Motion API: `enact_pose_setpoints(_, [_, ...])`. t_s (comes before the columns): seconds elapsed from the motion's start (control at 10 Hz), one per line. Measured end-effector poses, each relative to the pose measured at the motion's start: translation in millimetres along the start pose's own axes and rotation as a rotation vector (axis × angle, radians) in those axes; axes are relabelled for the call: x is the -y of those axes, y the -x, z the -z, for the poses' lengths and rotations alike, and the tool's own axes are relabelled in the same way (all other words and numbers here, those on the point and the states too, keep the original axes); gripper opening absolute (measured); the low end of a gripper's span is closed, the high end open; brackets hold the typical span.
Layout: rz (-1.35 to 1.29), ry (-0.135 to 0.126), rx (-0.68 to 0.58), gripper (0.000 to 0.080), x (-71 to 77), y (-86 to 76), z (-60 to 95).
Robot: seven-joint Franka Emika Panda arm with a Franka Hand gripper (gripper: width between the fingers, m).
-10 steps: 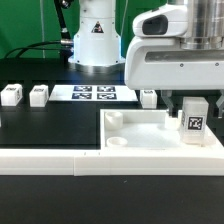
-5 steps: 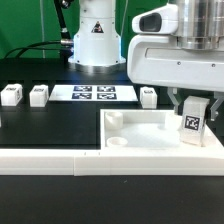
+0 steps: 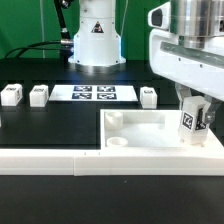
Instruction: Assemble square table
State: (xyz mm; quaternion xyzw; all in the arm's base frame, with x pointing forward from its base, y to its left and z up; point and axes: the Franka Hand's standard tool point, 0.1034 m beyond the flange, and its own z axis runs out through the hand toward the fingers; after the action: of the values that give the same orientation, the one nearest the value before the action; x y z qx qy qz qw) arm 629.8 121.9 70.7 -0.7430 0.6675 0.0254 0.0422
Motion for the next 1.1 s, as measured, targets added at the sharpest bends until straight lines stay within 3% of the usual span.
enact_pose_setpoints(0.2, [-0.208, -0.018, 0.021, 0.0290, 0.6, -0.5, -1.3])
enact_pose_setpoints(0.4, [-0.163, -0.018, 0.022, 0.0292, 0.5, -0.5, -1.6])
enact_pose_setpoints(0.5, [-0.073, -0.020, 0.016, 0.0460, 1.4, -2.4, -0.5])
enact_pose_setpoints(0.6, [0.200, -0.022, -0.004, 0.0610, 3.3, -6.3, 1.5])
enact_pose_setpoints(0.7, [0.414, -0.020, -0.019, 0.0610, 2.5, -5.0, 0.7])
enact_pose_setpoints(1.1, [0.652, -0.022, -0.025, 0.0648, -1.3, -4.9, -2.7])
